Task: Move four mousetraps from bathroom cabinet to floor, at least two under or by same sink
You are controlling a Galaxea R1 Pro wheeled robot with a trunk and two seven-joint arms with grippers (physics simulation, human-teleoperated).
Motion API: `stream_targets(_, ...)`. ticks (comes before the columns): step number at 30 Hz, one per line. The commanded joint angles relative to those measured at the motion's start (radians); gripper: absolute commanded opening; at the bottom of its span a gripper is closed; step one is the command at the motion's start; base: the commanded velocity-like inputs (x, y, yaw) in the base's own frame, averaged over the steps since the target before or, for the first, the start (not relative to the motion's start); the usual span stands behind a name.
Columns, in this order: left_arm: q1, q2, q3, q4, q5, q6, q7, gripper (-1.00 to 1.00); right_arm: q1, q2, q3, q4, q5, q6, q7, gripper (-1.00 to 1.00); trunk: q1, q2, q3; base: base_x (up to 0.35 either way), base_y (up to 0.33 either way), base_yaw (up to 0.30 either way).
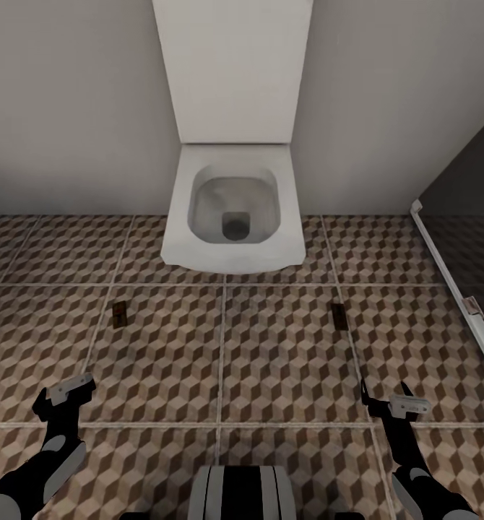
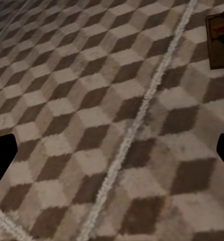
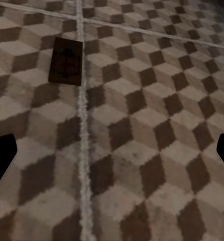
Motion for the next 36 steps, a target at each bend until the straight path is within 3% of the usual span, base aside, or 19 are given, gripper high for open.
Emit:
stream_targets(1, -0.001, 0.001, -0.008, -0.001, 0.005, -0.004, 0.008, 1.0, 0.0, -0.001, 0.007, 0.0, -0.009, -0.003, -0.002, 1.0, -0.001, 0.0, 0.003, 0.0, 0.0, 0.0)
stream_targets(36, -0.001, 0.0, -0.022, -0.001, 0.007, -0.004, 0.006, 1.0, 0.0, 0.001, 0.008, -0.001, -0.006, -0.002, -0.002, 1.0, -0.016, 0.008, 0.139, 0.0, 0.0, 0.0)
